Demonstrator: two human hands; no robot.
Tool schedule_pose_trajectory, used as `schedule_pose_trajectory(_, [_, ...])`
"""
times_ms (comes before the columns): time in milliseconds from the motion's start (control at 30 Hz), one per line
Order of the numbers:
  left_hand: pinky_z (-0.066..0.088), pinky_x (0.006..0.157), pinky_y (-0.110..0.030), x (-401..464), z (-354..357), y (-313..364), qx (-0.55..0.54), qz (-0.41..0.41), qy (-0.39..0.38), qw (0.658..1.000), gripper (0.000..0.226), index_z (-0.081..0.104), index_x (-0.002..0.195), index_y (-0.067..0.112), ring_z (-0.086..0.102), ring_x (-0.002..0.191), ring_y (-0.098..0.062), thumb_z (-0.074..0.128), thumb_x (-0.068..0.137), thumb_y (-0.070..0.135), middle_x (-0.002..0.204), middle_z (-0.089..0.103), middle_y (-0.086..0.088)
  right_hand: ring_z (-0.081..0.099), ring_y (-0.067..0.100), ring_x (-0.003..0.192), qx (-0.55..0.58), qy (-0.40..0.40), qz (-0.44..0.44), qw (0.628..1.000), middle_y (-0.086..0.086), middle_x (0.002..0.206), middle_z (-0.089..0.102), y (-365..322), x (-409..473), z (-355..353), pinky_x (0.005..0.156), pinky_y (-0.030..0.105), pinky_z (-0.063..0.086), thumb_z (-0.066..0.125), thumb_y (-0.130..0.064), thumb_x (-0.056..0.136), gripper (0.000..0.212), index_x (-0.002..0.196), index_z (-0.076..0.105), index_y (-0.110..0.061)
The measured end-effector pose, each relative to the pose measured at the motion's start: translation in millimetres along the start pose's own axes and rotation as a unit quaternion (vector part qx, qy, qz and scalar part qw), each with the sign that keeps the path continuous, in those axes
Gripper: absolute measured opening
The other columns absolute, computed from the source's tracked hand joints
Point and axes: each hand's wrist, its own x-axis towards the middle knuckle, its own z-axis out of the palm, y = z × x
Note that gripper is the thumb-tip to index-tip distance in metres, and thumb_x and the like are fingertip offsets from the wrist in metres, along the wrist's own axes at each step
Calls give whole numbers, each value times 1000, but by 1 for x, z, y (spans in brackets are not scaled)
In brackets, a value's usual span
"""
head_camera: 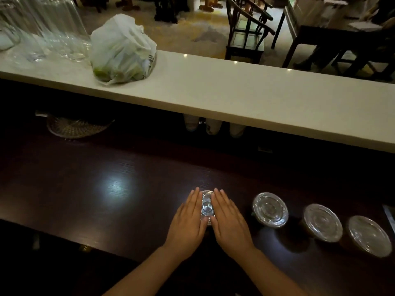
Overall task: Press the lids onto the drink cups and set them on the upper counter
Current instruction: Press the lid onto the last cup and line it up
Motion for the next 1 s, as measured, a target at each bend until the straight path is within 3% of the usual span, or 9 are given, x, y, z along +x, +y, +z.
schedule_pose_trajectory(167, [17, 114, -32, 0, 0, -1, -2, 8, 7, 1000, 64, 12, 145, 9, 6, 141, -13, 21, 90, 39, 153, 8, -3, 13, 10, 140, -14, -3, 14, 1000, 0, 152, 22, 0, -1, 3, 111, 29, 7, 25, -33, 93, 55, 144, 24, -12])
schedule_pose_trajectory(333, [2, 115, -30, -4, -8, 0, -8, 5, -26, 1000, 65, -13, 139, 22, -16, 137, -3, 7, 83, 48, 150, -16, 8, 0, 2, 139, -1, -14, -2, 1000, -9, 152, 7, 1, -3, -6, 112, 32, 5, 18, -40, 91, 59, 145, 10, -20])
schedule_pose_trajectory(433, [-6, 115, -34, -6, -15, -1, -41, 22, -53, 998, 69, -16, 140, 26, -19, 137, 0, 22, 86, 47, 152, -19, 9, 28, 13, 136, 10, 37, -45, 998, 0, 144, 41, 3, -13, -12, 109, 38, 19, 44, -38, 88, 50, 134, 45, -19])
schedule_pose_trajectory(533, [3, 116, -31, -6, -16, -6, -61, 34, -67, 995, 88, -10, 145, 20, -4, 137, -1, 54, 84, 31, 154, -16, 6, 51, 18, 115, -15, 105, -138, 985, 3, 117, 64, 7, -14, -15, 101, 41, 35, 58, -25, 81, 29, 108, 62, -15])
schedule_pose_trajectory(633, [17, 112, -21, -3, -11, -3, -106, 13, -18, 994, 82, 6, 147, 12, 11, 138, -5, 61, 86, 21, 153, -3, 7, 60, 18, 97, -60, 141, -199, 968, 2, 98, 68, 3, -5, -18, 94, 36, 42, 61, -12, 81, 16, 95, 67, -11])
schedule_pose_trajectory(800, [10, 94, 7, -1, -6, 5, -189, -50, 56, 979, 76, 22, 144, 10, 17, 129, 1, 67, 82, 12, 143, 13, 11, 64, 19, 91, -102, 144, -260, 949, 3, 93, 71, 3, 3, -30, 86, 28, 44, 58, -10, 82, 15, 89, 71, -10])
schedule_pose_trajectory(900, [16, 91, 8, -2, -11, 8, -239, -81, 101, 962, 73, 35, 139, 13, 29, 127, -3, 73, 77, 11, 139, 29, 7, 64, 20, 87, -66, 119, -249, 959, 5, 93, 69, 2, 11, -38, 75, 31, 52, 61, -10, 82, 13, 91, 69, -8])
schedule_pose_trajectory(1000, [33, 90, 1, -1, -21, 17, -330, -96, 161, 925, 72, 42, 134, 19, 45, 117, -1, 75, 72, 3, 133, 37, 10, 63, 18, 84, 4, 127, -182, 975, 2, 92, 68, -1, 17, -48, 69, 29, 52, 60, -15, 84, 13, 92, 68, -10])
